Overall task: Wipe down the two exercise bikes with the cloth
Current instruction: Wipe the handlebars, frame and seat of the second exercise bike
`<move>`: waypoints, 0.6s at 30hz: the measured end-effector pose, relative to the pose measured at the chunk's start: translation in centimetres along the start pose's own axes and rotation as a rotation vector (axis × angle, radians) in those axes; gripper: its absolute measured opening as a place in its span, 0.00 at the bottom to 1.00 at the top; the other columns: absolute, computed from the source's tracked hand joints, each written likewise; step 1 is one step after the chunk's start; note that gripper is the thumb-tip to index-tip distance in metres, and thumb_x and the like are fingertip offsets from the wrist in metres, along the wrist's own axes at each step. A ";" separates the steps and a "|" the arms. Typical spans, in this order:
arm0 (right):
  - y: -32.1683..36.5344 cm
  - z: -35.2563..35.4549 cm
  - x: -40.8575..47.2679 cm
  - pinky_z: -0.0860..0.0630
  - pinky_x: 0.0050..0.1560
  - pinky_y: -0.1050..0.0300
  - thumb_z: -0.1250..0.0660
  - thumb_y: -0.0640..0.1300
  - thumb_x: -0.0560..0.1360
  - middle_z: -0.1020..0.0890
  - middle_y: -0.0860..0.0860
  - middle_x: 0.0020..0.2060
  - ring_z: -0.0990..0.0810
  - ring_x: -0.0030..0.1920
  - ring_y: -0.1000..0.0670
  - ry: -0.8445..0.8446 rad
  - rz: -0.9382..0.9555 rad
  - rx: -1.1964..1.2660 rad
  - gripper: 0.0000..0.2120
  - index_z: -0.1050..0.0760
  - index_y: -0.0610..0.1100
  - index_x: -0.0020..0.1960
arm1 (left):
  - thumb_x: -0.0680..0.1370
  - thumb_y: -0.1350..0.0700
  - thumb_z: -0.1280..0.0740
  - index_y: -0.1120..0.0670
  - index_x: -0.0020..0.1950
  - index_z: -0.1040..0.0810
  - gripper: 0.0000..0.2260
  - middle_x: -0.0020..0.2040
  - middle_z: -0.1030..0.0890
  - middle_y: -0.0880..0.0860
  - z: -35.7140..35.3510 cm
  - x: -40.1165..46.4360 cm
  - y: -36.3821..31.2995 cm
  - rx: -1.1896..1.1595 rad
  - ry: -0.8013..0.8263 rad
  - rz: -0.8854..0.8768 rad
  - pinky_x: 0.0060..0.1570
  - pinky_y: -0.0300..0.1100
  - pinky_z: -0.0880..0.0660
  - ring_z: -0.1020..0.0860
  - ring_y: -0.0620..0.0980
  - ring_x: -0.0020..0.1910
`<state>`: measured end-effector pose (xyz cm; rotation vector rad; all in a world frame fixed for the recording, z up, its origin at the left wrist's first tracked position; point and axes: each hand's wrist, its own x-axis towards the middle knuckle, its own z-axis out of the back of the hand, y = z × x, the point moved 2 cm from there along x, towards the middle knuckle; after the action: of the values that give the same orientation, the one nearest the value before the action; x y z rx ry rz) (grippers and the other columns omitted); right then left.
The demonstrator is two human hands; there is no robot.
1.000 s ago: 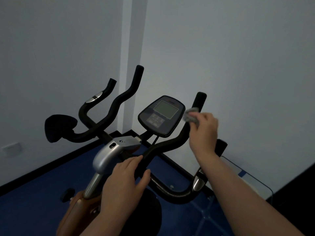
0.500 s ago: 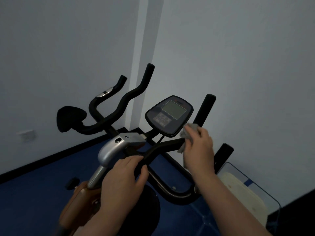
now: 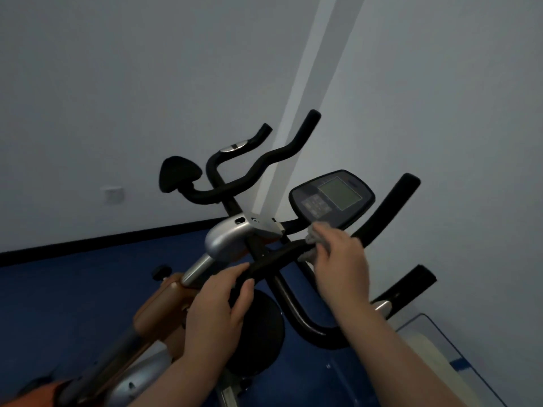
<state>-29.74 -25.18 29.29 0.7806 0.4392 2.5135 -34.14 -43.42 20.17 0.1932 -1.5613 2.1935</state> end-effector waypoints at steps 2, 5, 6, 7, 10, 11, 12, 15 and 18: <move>1.9 -2.2 -2.4 0.37 0.51 0.69 0.38 0.38 0.79 0.23 0.57 0.62 0.28 0.58 0.55 0.071 0.097 0.054 0.17 0.23 0.52 0.64 | 0.74 0.36 0.46 0.37 0.59 0.27 0.17 0.49 0.24 0.33 0.0 -0.1 0.1 -0.002 -0.013 0.017 0.46 0.29 0.32 0.27 0.29 0.52; 4.0 -3.8 -3.7 0.33 0.61 0.68 0.38 0.38 0.78 0.22 0.57 0.62 0.27 0.62 0.56 0.371 0.304 0.191 0.17 0.22 0.52 0.63 | 0.74 0.36 0.47 0.39 0.60 0.25 0.20 0.50 0.22 0.37 0.0 -0.4 0.4 0.003 -0.022 0.036 0.46 0.35 0.28 0.25 0.34 0.51; 4.0 -3.3 -2.8 0.31 0.64 0.64 0.37 0.37 0.77 0.21 0.55 0.61 0.25 0.62 0.56 0.457 0.285 0.261 0.17 0.21 0.52 0.61 | 0.74 0.36 0.47 0.41 0.60 0.24 0.21 0.50 0.22 0.37 0.0 -0.5 0.4 0.008 -0.029 0.044 0.47 0.36 0.27 0.25 0.35 0.50; 3.7 -2.4 -1.5 0.30 0.65 0.61 0.36 0.35 0.76 0.19 0.55 0.59 0.24 0.60 0.56 0.483 0.243 0.314 0.17 0.20 0.52 0.60 | 0.74 0.35 0.48 0.42 0.60 0.23 0.23 0.50 0.22 0.37 0.1 -0.5 0.3 0.011 -0.041 0.051 0.46 0.36 0.28 0.25 0.35 0.50; 1.5 0.2 1.8 0.30 0.59 0.60 0.35 0.34 0.76 0.20 0.57 0.57 0.25 0.59 0.55 0.226 0.188 0.180 0.18 0.20 0.52 0.60 | 0.74 0.35 0.47 0.43 0.59 0.23 0.23 0.47 0.23 0.34 0.2 -0.6 0.1 0.019 -0.067 0.069 0.45 0.30 0.31 0.26 0.31 0.48; 0.8 0.5 2.0 0.31 0.55 0.59 0.36 0.35 0.77 0.20 0.56 0.58 0.26 0.59 0.52 0.141 0.162 0.099 0.17 0.20 0.52 0.60 | 0.74 0.35 0.47 0.42 0.59 0.23 0.22 0.47 0.24 0.33 0.2 -0.6 0.1 0.024 -0.075 0.075 0.44 0.29 0.31 0.26 0.30 0.47; 0.5 0.4 1.7 0.32 0.53 0.59 0.37 0.35 0.77 0.20 0.55 0.58 0.28 0.59 0.50 0.092 0.129 0.042 0.17 0.21 0.51 0.61 | 0.74 0.36 0.47 0.42 0.59 0.23 0.21 0.46 0.24 0.33 0.2 -0.7 0.2 0.029 -0.080 0.079 0.43 0.29 0.32 0.27 0.29 0.47; 1.2 -1.9 -1.4 0.35 0.53 0.63 0.38 0.37 0.79 0.23 0.55 0.62 0.30 0.59 0.52 0.107 0.143 0.062 0.17 0.23 0.51 0.64 | 0.75 0.36 0.47 0.41 0.58 0.23 0.20 0.46 0.24 0.32 0.2 -0.7 0.1 0.040 -0.078 0.084 0.42 0.28 0.31 0.26 0.28 0.47; 2.5 -3.0 -3.4 0.32 0.58 0.65 0.38 0.36 0.78 0.24 0.58 0.63 0.28 0.59 0.55 0.284 0.302 0.201 0.17 0.22 0.51 0.63 | 0.75 0.36 0.47 0.44 0.58 0.22 0.21 0.48 0.22 0.35 0.3 -0.6 0.0 0.059 -0.066 0.070 0.45 0.30 0.30 0.25 0.33 0.49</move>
<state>-29.89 -29.57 26.48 0.5977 0.7277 2.9121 -33.62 -43.83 20.08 0.2351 -1.5609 2.3112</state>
